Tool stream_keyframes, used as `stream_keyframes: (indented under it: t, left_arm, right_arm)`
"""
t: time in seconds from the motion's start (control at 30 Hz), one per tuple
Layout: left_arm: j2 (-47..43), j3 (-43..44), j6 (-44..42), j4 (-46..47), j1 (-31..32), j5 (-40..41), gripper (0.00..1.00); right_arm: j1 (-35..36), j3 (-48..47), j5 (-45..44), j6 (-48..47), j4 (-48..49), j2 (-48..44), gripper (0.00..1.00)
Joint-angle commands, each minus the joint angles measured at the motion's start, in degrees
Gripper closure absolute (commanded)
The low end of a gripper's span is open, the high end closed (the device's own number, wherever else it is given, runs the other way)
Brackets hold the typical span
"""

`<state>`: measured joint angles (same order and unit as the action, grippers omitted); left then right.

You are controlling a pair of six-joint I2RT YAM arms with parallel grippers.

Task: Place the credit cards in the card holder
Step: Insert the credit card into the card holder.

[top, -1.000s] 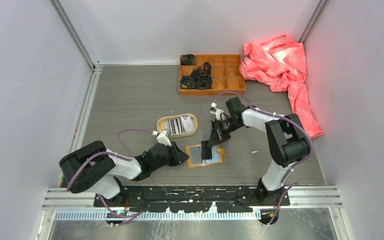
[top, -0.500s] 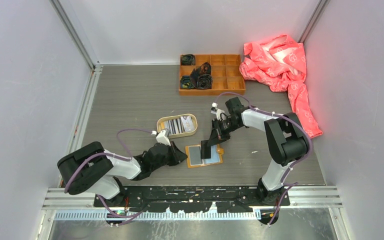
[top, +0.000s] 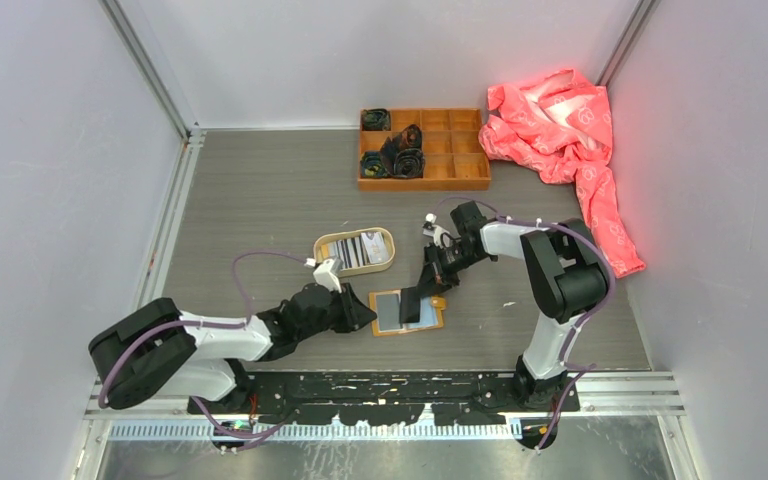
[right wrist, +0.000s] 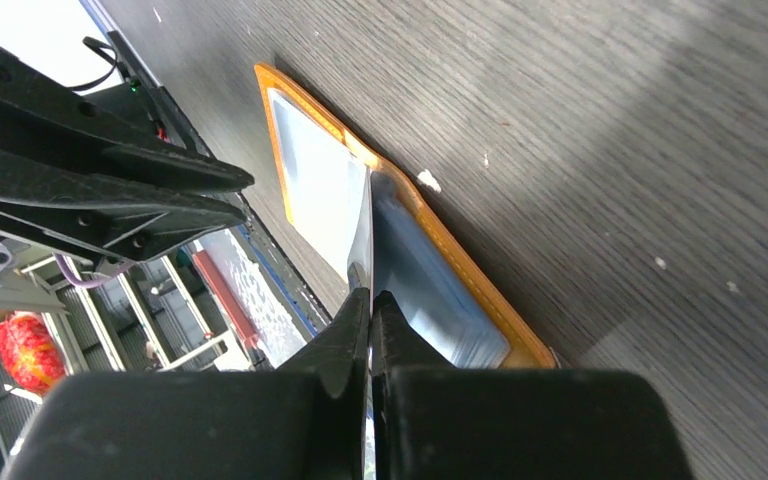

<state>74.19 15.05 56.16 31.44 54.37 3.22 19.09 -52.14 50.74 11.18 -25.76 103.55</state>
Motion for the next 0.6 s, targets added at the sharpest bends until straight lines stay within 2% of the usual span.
stream_keyframes:
  t: [0.0,0.2,0.57]
  left_arm:
    - [1.93,2.06,-0.97,-0.43,0.08,-2.42,0.78]
    - [6.61,4.81,-0.55,1.04,0.3,-5.1,0.77]
    - [10.87,5.81,0.62,-1.99,0.13,-0.89,0.79]
  right_arm:
    - [-0.21,0.22,1.0,0.78,2.54,0.17,0.99]
    - [-0.2,0.93,1.92,1.76,3.71,0.63,0.99]
    - [-0.09,0.91,0.91,4.35,3.76,2.27,0.99]
